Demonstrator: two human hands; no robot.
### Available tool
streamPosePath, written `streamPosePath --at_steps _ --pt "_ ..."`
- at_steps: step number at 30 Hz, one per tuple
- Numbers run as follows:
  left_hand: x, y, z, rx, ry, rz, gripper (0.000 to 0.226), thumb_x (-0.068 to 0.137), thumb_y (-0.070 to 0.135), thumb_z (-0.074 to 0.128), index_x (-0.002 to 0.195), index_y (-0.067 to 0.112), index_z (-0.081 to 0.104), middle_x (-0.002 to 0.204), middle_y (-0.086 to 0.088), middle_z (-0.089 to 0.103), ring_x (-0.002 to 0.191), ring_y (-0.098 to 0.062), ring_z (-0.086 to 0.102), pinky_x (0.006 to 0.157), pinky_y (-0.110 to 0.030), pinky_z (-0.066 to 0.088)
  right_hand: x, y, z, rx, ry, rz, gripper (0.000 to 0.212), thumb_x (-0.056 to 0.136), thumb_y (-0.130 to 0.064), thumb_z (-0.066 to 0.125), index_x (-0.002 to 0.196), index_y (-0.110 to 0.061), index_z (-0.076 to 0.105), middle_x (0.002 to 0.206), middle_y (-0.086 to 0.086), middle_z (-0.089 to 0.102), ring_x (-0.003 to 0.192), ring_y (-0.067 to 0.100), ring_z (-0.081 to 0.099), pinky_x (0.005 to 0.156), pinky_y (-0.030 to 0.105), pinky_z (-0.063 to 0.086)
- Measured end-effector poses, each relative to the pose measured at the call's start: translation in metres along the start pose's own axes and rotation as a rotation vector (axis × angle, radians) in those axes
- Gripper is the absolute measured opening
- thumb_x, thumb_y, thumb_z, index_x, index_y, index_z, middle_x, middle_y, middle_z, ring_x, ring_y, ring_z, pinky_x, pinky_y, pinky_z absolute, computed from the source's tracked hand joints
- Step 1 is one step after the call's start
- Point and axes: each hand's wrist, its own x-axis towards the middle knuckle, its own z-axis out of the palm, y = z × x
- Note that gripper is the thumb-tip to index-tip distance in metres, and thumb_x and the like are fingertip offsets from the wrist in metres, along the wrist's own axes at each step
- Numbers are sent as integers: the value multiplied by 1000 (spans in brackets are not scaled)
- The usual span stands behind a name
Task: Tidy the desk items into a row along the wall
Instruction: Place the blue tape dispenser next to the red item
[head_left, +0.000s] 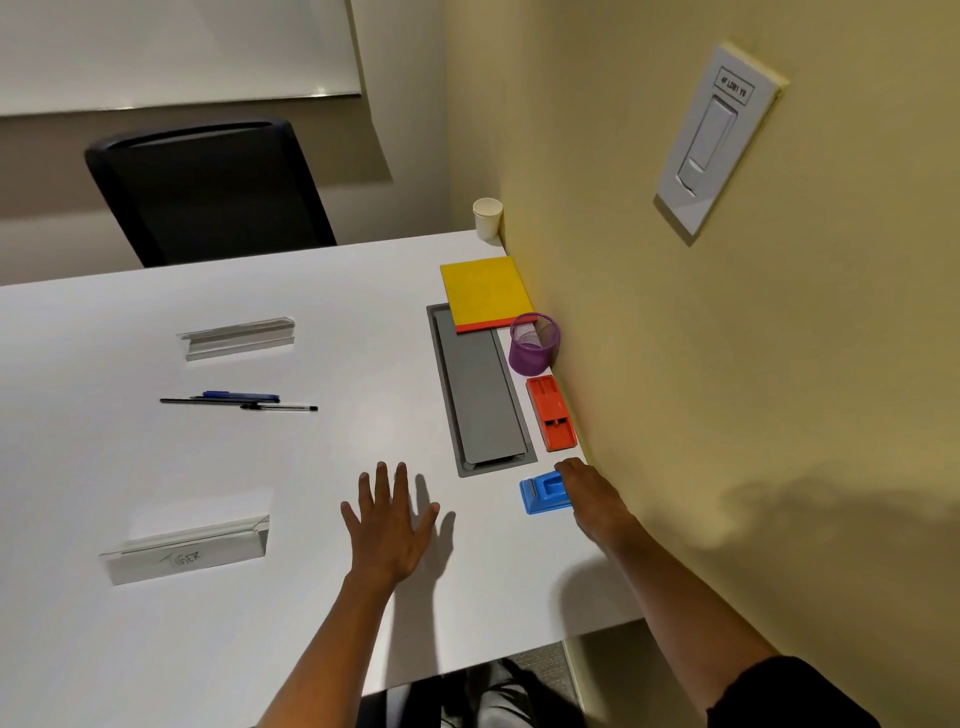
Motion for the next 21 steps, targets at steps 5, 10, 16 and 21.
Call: streamPosePath --at_steps 5,10,16,21 --pt "1 -3 -2 -17 3 -11 75 93 61 26 152 23 -3 161 -4 -9 148 -28 -11 116 -57 3 -4 3 0 50 -3 -2 66 83 8 56 141 -11 32 137 7 41 119 23 48 96 30 42" --pt "2 -4 0 -10 -1 -17 76 93 62 26 152 24 -3 161 -4 -8 148 -28 -11 116 -57 4 -3 5 2 48 3 -26 68 83 6 58 143 -11 30 140 6 40 124 21 45 101 27 38" --pt "4 1 -4 -34 5 -15 76 93 62 27 152 24 -3 161 -4 -8 148 -27 -11 116 -56 4 -3 -1 -5 44 -32 -48 83 84 2 60 151 -16 15 153 4 28 140 21 30 116 31 26" --pt "6 1 -8 -54 12 -21 76 93 62 27 152 24 -4 161 -4 -9 148 -27 -12 116 -56 2 1 -17 -22 198 14 -59 79 84 2 52 151 -23 19 154 0 30 138 19 33 112 31 32"
